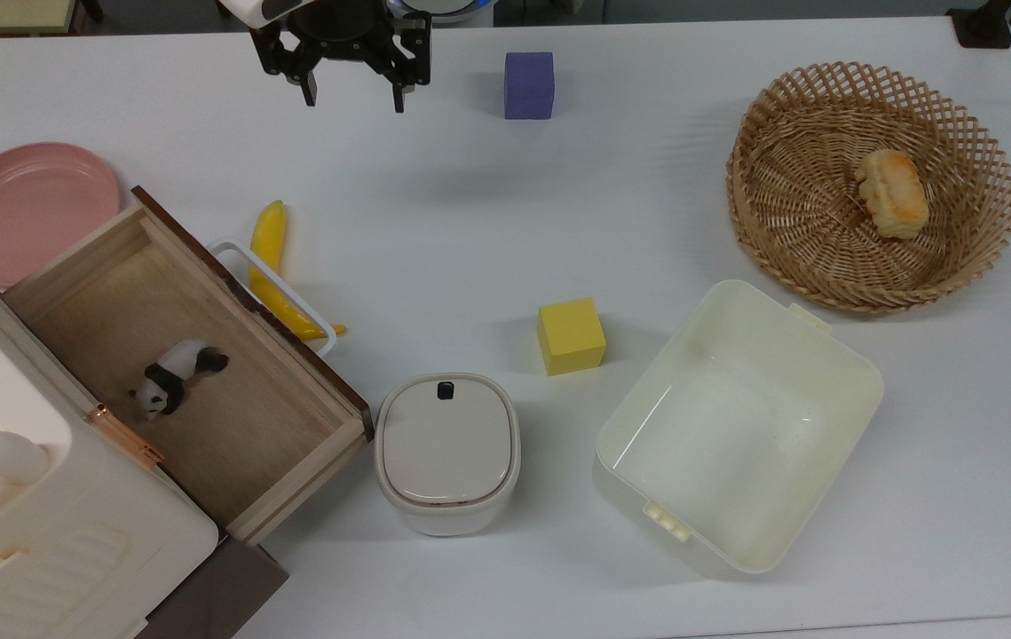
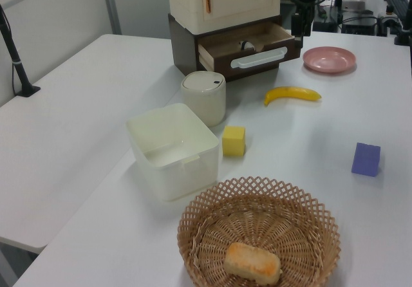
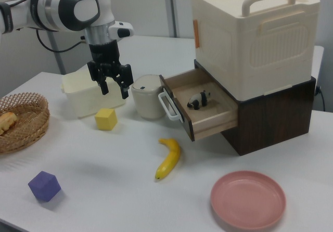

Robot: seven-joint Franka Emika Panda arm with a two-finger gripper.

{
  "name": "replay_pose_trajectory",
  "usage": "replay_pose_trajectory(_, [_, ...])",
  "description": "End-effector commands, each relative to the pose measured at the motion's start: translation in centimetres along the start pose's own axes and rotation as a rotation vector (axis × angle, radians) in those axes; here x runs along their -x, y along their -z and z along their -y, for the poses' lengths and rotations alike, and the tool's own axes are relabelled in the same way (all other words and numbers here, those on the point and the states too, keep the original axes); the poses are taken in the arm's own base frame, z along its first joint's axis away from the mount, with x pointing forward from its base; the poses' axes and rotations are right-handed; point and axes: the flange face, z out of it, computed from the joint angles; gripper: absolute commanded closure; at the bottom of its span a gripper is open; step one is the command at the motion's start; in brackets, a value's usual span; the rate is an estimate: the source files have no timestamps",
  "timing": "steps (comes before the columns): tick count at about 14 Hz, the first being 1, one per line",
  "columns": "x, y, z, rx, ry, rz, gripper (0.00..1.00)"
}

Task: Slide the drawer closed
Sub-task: 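Move the gripper down to the open drawer's front panel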

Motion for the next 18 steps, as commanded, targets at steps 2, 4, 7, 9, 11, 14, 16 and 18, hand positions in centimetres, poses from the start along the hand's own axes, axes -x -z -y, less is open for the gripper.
replay_pose_trajectory(2, [0.2, 0.4, 0.0, -0.049, -0.030, 0.012, 0.67])
replay_pose_trajectory(4, [0.1, 0.4, -0.1, -0.063, -0.152, 0.008, 0.74])
replay_pose_trajectory(7, [0.1, -0.1, -1.2, -0.075, -0.313, 0.022, 0.78])
replay_pose_trajectory(9, [-0.3, -1.2, -1.9, -0.080, -0.470, 0.043, 0.78])
replay_pose_trajectory(11, [-0.9, -1.7, -3.4, -0.090, -0.600, 0.009, 0.78])
replay_pose_trajectory(14, [-1.4, -2.2, -4.3, -0.100, -0.698, -0.028, 0.78])
replay_pose_trajectory(16, [-3.0, -3.9, -4.8, -0.109, -0.743, -0.058, 0.78])
replay_pose_trajectory(18, [-4.7, -6.2, -4.0, -0.107, -0.763, -0.074, 0.78])
